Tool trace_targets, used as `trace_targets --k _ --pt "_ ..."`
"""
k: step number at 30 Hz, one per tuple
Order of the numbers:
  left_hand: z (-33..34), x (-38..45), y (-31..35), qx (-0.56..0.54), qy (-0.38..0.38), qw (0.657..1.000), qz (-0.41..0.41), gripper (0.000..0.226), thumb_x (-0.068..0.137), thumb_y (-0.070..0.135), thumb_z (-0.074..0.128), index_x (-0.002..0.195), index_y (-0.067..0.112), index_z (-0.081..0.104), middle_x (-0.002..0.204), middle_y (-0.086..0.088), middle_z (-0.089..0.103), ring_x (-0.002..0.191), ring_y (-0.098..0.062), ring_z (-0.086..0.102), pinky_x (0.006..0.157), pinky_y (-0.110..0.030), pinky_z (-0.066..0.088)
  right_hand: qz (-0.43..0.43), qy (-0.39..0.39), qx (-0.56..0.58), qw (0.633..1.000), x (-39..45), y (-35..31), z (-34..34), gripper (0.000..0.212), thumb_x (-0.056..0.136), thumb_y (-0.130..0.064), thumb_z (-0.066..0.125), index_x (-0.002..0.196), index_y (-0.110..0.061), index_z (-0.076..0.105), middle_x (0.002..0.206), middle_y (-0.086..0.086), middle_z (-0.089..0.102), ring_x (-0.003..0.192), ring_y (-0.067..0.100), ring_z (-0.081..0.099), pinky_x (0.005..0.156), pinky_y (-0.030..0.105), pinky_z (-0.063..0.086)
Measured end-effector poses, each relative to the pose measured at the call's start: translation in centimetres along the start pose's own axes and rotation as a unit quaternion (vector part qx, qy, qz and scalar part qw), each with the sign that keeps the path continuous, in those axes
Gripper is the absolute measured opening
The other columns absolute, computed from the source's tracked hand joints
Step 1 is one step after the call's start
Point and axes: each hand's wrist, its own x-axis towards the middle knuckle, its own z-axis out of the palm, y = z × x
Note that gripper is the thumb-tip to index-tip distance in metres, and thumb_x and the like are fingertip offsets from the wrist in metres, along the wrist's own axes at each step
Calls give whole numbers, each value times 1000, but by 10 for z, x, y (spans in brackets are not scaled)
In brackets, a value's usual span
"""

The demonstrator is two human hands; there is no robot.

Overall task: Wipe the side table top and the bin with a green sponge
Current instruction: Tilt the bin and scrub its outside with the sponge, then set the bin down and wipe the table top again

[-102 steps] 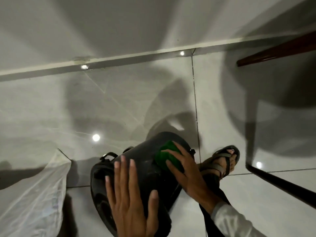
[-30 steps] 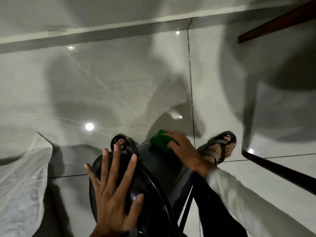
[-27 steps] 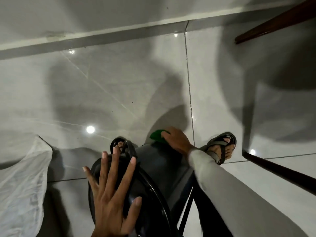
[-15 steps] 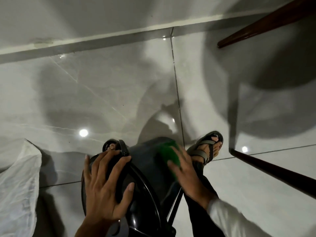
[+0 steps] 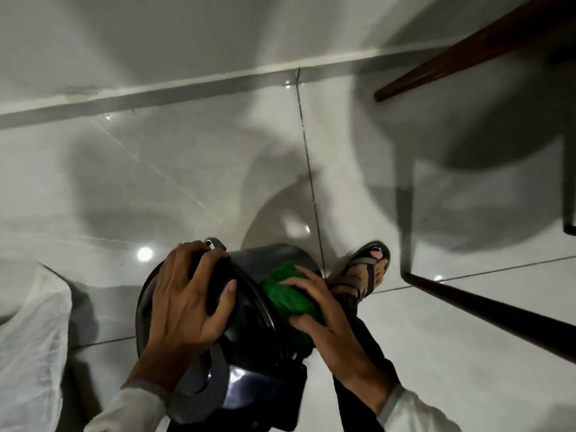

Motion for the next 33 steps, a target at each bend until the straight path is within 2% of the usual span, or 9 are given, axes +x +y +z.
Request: trace_targets --k 5,8,14,19,23,26,29,31,33 --pt "-9 28 12 20 0 1000 -22 49 91 51 52 107 8 70 105 -14 58 96 -36 57 80 -46 52 97 133 104 981 40 -1 -25 32 85 7 56 103 -13 75 110 17 72 115 43 66 98 50 56" --pt "-13 43 12 20 27 996 -81 52 89 58 49 105 11 66 100 -13 55 95 -38 55 86 -52 49 130 189 262 937 65 -25 -40 27 85 5 48 105 8 66 98 26 61 95 42 59 80 47 48" --pt "-23 118 10 7 69 973 -219 45 98 55 57 112 11 58 107 -27 59 108 -48 56 97 -57 44 36 146 466 872 77 -114 -77 38 69 -24 58 95 -13 83 96 13 80 85 32 78 77 40 62" --pt "-53 155 37 -4 62 983 -175 40 104 40 60 130 9 60 128 -29 59 127 -51 53 107 -59 41 -12 83 546 834 48 -191 -92 83 69 -31 59 147 -2 51 157 27 45 129 40 48 98 48 46" --pt "-99 156 123 -9 96 994 -58 47 108 40 55 146 14 56 148 -23 55 139 -47 52 118 -59 39 -90 40 558 824 -9 -245 -111 52 77 -24 61 128 -10 62 121 17 66 107 35 66 86 42 60" --pt "-127 141 207 -4 112 993 46 53 105 44 50 147 13 58 152 -24 55 142 -46 53 118 -57 41 -222 201 413 860 -54 -270 -140 36 86 -10 60 120 -11 71 114 14 74 103 31 71 91 42 60" --pt "-142 124 283 12 125 987 100 57 103 47 49 144 11 62 149 -26 58 137 -48 58 114 -56 44 -277 479 -43 832 -92 -269 -189 45 90 -11 65 136 -10 64 145 19 58 136 33 56 118 44 46" --pt "-148 113 323 35 134 982 128 55 102 44 52 141 9 66 144 -29 63 131 -50 64 109 -56 49 -215 532 -232 786 -109 -261 -231 52 95 -16 65 145 -11 57 161 26 39 148 42 41 124 48 37" --pt "-154 105 352 57 130 980 138 55 101 45 53 140 9 67 142 -30 65 127 -51 67 107 -57 52 -114 501 -349 784 -115 -258 -263 56 100 -28 63 152 -10 51 166 30 30 152 49 34 123 57 35"
